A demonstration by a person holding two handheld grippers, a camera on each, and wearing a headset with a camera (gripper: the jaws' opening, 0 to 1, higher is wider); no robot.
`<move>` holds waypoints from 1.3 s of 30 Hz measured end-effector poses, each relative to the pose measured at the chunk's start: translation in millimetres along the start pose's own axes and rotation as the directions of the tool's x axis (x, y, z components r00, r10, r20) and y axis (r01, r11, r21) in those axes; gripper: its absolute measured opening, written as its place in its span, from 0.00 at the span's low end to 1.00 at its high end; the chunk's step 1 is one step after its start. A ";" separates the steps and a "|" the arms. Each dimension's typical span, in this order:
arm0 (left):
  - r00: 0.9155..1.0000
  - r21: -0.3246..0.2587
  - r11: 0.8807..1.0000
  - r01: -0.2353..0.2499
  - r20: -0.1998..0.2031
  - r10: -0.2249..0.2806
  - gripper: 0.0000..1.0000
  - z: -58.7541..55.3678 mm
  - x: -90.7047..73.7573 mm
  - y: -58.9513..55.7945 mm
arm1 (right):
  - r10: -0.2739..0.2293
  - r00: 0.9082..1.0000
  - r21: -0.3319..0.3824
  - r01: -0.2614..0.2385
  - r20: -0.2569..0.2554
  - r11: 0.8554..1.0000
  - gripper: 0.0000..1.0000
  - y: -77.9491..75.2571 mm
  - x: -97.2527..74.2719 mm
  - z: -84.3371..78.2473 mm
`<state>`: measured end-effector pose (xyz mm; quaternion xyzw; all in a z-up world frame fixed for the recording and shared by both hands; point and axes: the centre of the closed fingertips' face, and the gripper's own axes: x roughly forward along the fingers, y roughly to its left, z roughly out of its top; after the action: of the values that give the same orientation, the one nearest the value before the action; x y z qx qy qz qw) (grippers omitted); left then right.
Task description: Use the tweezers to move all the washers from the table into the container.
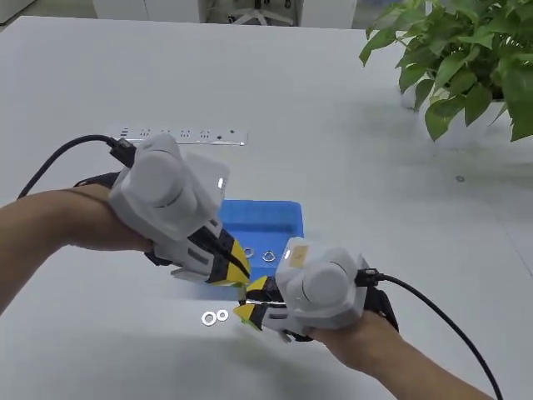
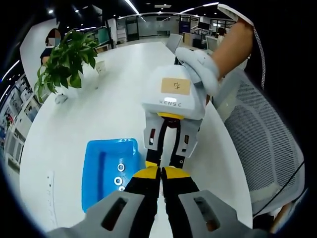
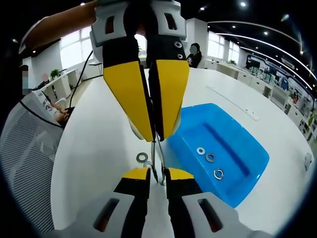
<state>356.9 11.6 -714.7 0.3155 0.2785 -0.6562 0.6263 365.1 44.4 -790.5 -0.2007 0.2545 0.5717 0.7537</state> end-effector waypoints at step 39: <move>0.996 0.103 0.992 0.066 -0.067 -0.059 0.06 0.3 5.9 1.4 | -0.019 1.000 0.000 0.019 -0.023 1.000 0.09 -1.7 -3.2 -4.7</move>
<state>358.2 7.5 -719.0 0.3598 0.2732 -0.6789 0.5787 365.3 38.8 -792.2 -0.2095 0.2613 0.5622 0.7561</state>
